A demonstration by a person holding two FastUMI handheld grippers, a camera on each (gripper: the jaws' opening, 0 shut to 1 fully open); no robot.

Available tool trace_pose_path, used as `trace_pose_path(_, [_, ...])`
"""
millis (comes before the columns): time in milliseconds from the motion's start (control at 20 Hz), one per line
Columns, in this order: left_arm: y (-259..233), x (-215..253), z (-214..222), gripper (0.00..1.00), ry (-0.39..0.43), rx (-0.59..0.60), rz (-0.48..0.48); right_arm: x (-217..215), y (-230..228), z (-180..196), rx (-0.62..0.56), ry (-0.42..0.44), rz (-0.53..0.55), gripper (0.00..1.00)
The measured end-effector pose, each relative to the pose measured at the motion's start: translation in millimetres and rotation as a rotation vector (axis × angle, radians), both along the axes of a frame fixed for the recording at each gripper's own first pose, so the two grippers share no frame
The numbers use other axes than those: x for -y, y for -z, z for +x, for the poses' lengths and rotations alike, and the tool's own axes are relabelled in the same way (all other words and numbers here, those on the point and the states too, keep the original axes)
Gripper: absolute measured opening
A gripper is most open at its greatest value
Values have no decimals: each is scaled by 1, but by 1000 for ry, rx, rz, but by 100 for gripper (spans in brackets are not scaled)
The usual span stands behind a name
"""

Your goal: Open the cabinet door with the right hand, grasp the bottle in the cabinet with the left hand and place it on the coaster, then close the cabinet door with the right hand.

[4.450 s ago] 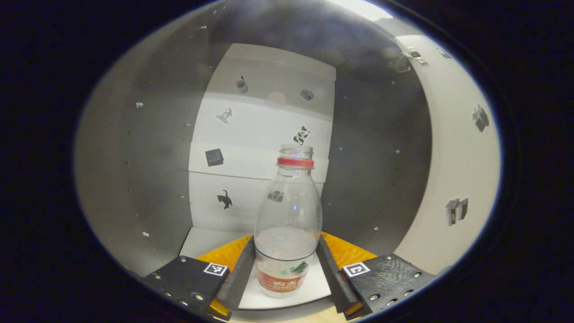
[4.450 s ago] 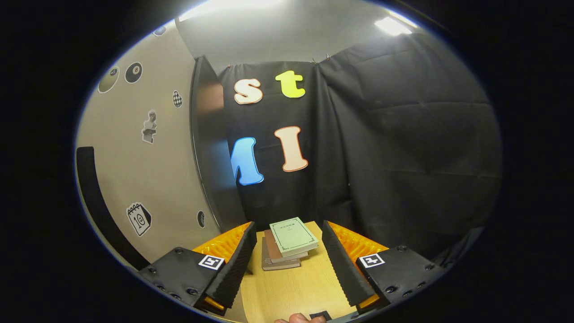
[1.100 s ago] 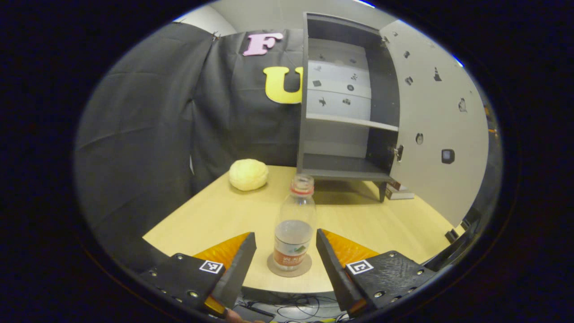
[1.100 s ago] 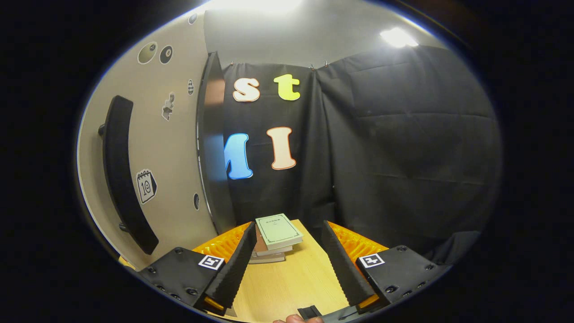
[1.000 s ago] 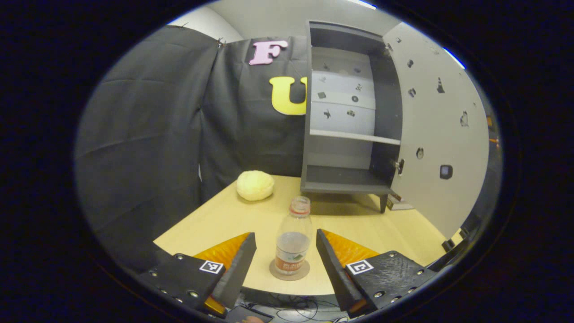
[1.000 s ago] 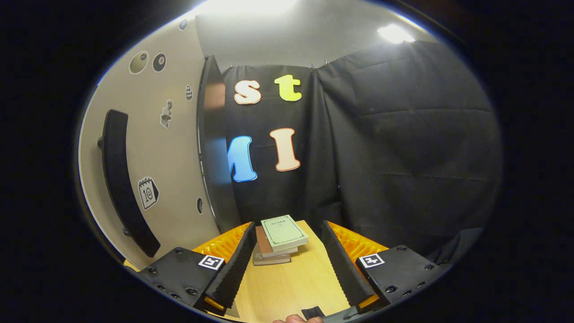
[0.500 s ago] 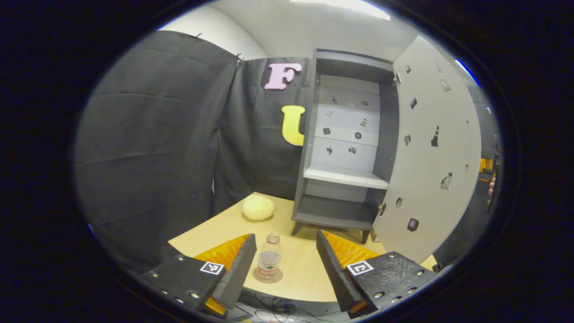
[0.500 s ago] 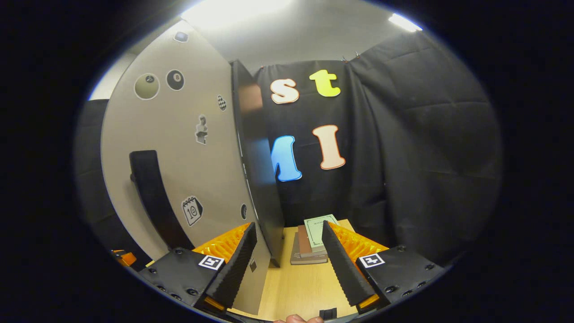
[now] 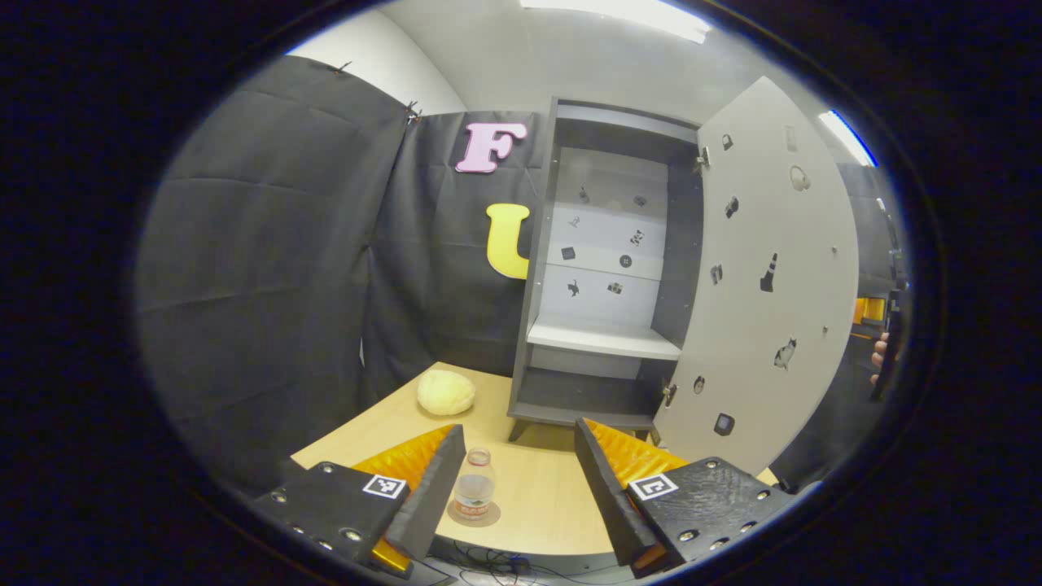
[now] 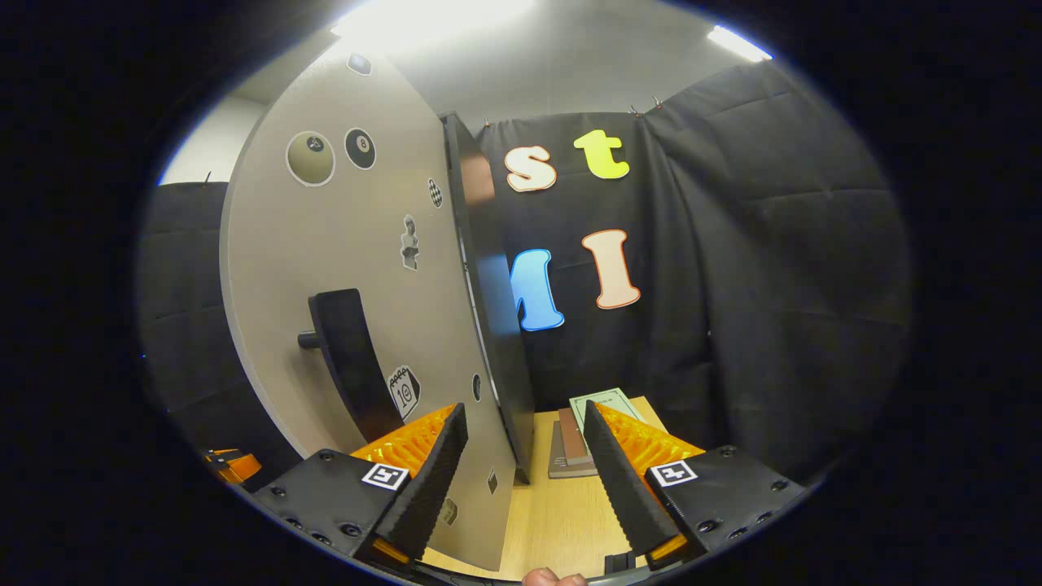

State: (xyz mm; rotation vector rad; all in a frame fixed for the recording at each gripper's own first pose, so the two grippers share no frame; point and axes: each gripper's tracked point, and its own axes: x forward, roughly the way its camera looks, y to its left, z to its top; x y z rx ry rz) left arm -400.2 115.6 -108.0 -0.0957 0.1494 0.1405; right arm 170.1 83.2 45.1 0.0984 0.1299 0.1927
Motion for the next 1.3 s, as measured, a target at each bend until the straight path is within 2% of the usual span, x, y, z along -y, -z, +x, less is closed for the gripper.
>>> trace_pose_path(50, [-2, -6, 1, 81, 8, 5, 0, -2, -4, -2, 9, 25, -6, 84])
trace_pose_path(150, [-8, -20, 5, 81, 21, 18, 11, -8, -13, -4, 40, 59, -27, 84])
trace_pose_path(200, [-9, -25, 8, 86, 33, 19, 13, -13, -13, -5, 48, 66, -47, 84])
trace_pose_path(350, [-10, -38, 15, 83, 77, 17, -18, -39, -10, -10, 33, 68, -55, 85])
trace_pose_path(600, [-9, -78, 22, 81, 93, 14, 8, -111, -5, -20, 20, 8, -58, 85])
trace_pose_path(750, [-5, -101, 27, 86, 87, 14, -5, -143, -2, -16, 18, -3, -88, 85])
trace_pose_path(900, [-2, -124, 31, 81, 80, 12, -20, -176, 3, -7, 10, -25, -89, 86])
trace_pose_path(950, [-1, -132, 33, 81, 75, 8, -20, -187, 2, -4, 11, -34, -84, 93])
trace_pose_path(1000, [-1, -140, 34, 81, 72, 5, -16, -198, 3, -1, 11, -44, -83, 93])
trace_pose_path(1200, [-10, -161, 44, 81, 71, 12, 10, -239, 2, 9, 25, -90, -56, 93])
trace_pose_path(1300, [-13, -164, 49, 83, 87, 8, 12, -244, -2, 6, 34, -88, -36, 93])
